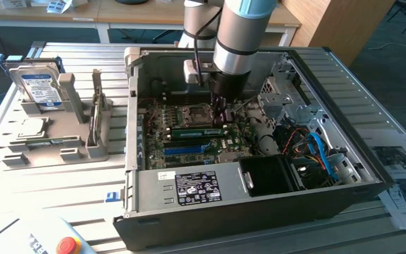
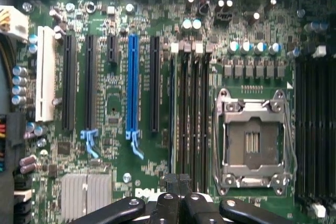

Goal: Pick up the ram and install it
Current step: 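Press down the ram until it locks into place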

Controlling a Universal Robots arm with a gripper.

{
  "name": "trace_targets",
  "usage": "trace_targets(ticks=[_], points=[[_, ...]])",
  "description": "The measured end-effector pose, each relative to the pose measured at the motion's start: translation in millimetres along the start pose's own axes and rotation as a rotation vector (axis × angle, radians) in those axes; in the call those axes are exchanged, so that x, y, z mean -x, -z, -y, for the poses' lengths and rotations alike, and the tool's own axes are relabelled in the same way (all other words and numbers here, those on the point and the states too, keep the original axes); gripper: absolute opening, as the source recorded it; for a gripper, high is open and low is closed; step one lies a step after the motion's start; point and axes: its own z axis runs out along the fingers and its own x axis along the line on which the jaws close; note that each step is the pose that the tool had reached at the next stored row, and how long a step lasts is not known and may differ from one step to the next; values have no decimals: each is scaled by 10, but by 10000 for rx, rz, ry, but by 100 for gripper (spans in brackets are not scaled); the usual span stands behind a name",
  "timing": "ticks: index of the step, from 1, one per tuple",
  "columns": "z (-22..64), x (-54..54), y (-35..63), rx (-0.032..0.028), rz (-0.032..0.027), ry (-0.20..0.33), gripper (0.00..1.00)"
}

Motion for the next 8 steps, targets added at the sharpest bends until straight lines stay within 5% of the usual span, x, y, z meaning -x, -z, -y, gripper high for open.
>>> trace_targets(ticks=[8], points=[[-128, -1, -3, 0, -43, -1, 10]])
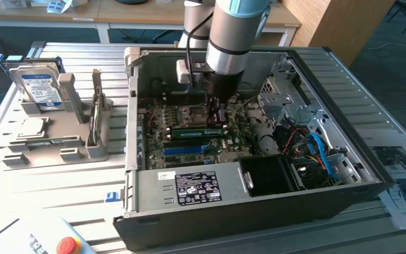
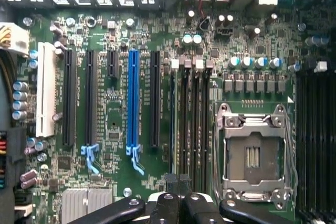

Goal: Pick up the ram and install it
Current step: 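Press down the ram until it locks into place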

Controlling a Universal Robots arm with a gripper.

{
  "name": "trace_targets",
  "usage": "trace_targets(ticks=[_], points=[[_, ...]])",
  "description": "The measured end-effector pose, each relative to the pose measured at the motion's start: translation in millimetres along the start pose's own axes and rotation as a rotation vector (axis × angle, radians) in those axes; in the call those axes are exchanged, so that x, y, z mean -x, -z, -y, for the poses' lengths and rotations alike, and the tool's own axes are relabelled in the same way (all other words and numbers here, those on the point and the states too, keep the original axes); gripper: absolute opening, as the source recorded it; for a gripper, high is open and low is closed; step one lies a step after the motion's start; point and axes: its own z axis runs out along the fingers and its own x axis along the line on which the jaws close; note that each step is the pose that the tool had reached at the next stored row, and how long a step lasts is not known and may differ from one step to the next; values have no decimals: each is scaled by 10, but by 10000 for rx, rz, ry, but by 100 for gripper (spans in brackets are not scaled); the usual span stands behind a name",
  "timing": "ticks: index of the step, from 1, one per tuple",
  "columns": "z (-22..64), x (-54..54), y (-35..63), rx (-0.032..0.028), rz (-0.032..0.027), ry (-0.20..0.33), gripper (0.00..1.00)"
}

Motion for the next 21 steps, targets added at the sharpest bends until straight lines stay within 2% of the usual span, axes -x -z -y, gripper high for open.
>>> trace_targets(ticks=[11, 21], points=[[-159, 10, -5, -3, -83, -1, 10], [-268, 18, -6, -3, -215, -4, 10]])
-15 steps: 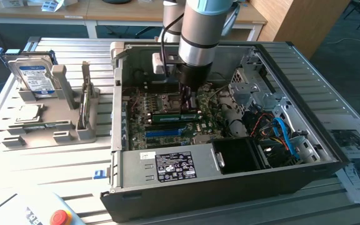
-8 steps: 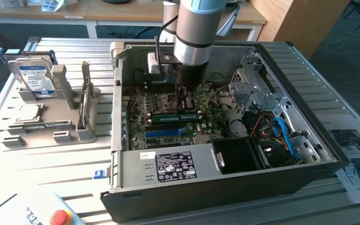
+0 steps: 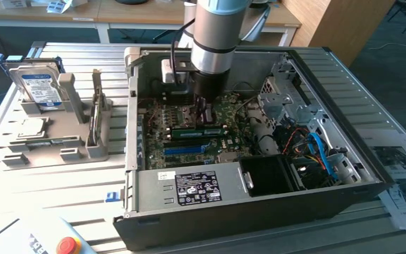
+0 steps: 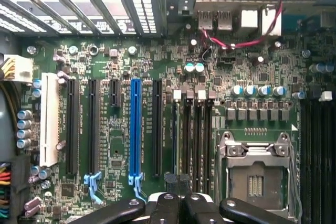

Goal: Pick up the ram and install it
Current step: 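Press down the ram until it locks into place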

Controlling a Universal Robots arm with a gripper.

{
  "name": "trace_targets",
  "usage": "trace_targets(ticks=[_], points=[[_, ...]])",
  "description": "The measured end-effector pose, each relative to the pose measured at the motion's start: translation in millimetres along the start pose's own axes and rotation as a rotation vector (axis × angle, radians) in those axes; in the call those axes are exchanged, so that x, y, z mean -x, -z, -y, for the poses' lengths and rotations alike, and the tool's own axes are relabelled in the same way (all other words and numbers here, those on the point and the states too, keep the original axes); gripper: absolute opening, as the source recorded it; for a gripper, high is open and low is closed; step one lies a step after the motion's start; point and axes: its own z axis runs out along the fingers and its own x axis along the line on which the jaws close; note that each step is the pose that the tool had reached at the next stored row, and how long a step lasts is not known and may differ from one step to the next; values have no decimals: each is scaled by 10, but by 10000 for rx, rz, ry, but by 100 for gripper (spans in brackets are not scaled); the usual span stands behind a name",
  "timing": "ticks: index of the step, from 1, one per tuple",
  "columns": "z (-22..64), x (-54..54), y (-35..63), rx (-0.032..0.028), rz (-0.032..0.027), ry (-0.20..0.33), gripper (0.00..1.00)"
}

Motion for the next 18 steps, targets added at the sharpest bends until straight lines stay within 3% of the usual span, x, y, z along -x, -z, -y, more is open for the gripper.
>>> trace_targets(ticks=[10, 18], points=[[-48, 50, -2, -4, -143, -4, 10], [-72, 54, -1, -19, -160, -6, 10]])
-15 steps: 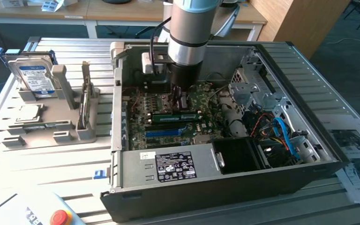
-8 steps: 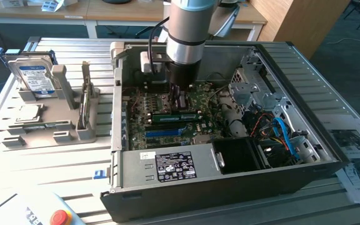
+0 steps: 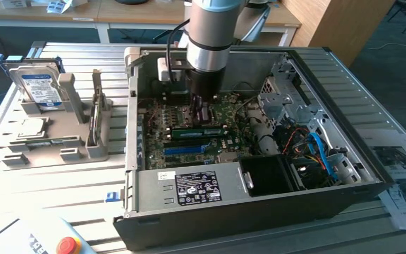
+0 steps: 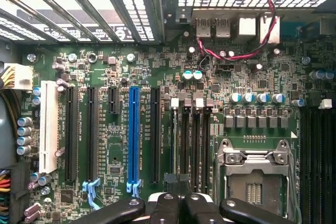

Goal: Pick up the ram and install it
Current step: 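Press down the ram until it locks into place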

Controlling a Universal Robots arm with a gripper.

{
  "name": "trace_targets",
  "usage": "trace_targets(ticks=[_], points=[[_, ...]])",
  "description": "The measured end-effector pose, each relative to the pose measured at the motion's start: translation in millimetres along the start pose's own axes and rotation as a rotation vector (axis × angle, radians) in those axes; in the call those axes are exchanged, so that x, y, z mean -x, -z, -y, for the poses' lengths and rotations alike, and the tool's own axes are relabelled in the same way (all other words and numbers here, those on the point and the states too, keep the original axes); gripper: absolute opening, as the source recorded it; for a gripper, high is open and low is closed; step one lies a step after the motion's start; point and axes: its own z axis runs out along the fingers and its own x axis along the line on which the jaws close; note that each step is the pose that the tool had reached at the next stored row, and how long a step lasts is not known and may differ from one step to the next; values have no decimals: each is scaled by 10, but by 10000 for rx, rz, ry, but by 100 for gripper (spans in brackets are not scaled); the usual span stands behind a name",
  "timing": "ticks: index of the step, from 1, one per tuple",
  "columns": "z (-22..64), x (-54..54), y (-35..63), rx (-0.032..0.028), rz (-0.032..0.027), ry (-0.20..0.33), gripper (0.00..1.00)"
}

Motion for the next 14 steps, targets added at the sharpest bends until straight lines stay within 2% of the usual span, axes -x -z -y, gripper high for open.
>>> trace_targets(ticks=[3, 7, 9, 14], points=[[-28, 0, -1, -63, 3, -1, 10], [-30, -1, 0, -76, 9, 0, 10], [-31, -2, -1, -115, 52, -1, 10], [-31, -5, -1, -125, 110, -1, 10]])
